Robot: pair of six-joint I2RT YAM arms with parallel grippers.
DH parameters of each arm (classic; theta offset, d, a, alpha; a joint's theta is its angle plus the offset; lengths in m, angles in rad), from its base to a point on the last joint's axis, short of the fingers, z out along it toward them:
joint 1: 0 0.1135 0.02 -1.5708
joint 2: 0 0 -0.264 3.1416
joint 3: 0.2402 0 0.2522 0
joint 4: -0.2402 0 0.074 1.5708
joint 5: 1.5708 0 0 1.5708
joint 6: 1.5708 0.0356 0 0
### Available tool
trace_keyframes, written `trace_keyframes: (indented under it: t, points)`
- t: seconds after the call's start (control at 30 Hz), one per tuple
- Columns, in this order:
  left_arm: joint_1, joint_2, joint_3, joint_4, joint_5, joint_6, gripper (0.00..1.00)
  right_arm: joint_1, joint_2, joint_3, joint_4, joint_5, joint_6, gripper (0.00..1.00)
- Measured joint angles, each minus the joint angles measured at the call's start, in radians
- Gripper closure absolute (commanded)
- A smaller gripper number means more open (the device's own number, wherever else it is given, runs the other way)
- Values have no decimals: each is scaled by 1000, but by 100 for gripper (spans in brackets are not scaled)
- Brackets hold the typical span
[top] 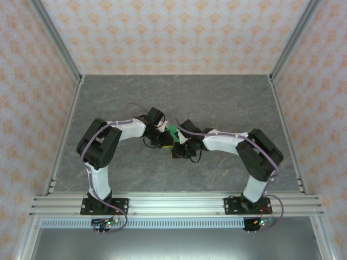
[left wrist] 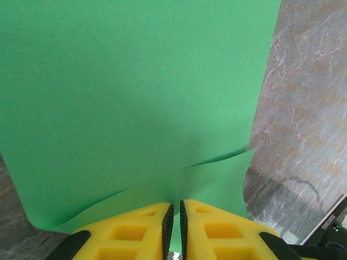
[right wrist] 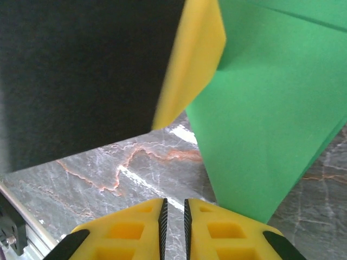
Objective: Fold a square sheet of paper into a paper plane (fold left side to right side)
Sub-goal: Third fold the triangle at the center of the table.
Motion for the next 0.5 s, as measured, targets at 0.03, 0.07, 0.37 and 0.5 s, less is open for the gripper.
trace_keyframes:
  t: [0.03, 0.07, 0.37, 0.5]
  points:
    - [0, 0, 0, 0, 0, 0, 82, 0, 0, 0, 0, 3, 0, 81]
    - [0, 0, 0, 0, 0, 0, 82, 0, 0, 1, 0, 6, 0, 81]
    - [0, 0, 1, 0, 0, 0, 82, 0, 16, 3, 0, 12, 0, 82]
    - [0, 0, 1, 0, 0, 0, 82, 0, 21, 3, 2, 11, 7, 82]
